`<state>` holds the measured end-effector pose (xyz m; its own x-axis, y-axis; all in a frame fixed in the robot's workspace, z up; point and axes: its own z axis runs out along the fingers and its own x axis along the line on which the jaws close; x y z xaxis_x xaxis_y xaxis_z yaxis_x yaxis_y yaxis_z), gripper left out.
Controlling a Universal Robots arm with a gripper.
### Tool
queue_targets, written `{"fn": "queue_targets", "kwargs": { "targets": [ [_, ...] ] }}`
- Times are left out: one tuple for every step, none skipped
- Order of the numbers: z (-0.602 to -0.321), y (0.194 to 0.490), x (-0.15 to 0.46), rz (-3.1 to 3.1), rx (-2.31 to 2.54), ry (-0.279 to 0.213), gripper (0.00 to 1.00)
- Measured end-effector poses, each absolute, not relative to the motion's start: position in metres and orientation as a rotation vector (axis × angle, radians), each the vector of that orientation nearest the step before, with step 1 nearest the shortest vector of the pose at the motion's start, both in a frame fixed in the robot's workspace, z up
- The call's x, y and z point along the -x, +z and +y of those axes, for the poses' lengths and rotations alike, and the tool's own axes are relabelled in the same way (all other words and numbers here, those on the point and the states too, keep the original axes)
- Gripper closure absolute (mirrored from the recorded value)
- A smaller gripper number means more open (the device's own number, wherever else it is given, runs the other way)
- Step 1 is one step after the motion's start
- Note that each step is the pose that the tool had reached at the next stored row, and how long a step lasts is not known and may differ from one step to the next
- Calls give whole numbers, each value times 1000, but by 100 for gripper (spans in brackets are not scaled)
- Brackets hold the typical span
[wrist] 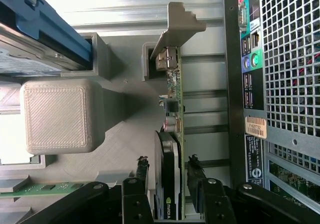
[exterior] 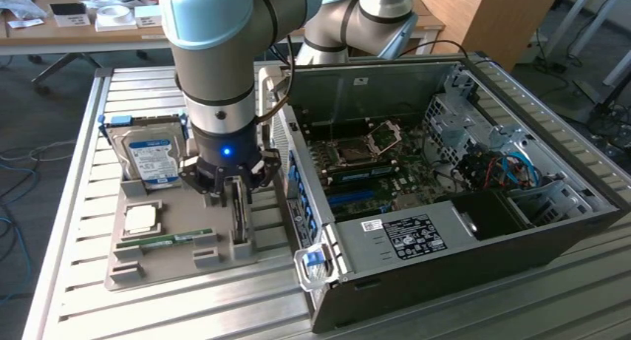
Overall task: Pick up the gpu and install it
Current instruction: 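Pick up the gpu and move the gpu toward the slot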
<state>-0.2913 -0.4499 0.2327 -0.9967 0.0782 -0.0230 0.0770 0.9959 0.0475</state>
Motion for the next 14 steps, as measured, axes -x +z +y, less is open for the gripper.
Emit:
{"fn": "queue_targets", "kwargs": {
  "targets": [
    [-450, 233, 291, 3114, -121, 72, 55],
    [-450, 233, 291, 3113, -121, 72, 55],
    [-450, 233, 291, 3113, -121, 72, 55],
    [-450, 233, 291, 3114, -121, 72, 55],
    [-450, 233, 291, 3113, -121, 72, 56],
    [-450, 233, 291, 3114, -121, 72, 56],
    [-450, 233, 291, 3114, -121, 72, 64],
    [-450, 233, 291, 3113, -121, 72, 64],
    [-450, 233, 291, 3114, -121, 73, 64],
    [-450, 233, 291, 3113, -121, 72, 64],
    [-450, 233, 291, 3114, -121, 73, 64],
    [-450, 233, 291, 3114, -121, 73, 65],
    [-450, 233, 291, 3114, -121, 72, 65],
    [-450, 233, 291, 3114, -121, 72, 71]
  ]
}}
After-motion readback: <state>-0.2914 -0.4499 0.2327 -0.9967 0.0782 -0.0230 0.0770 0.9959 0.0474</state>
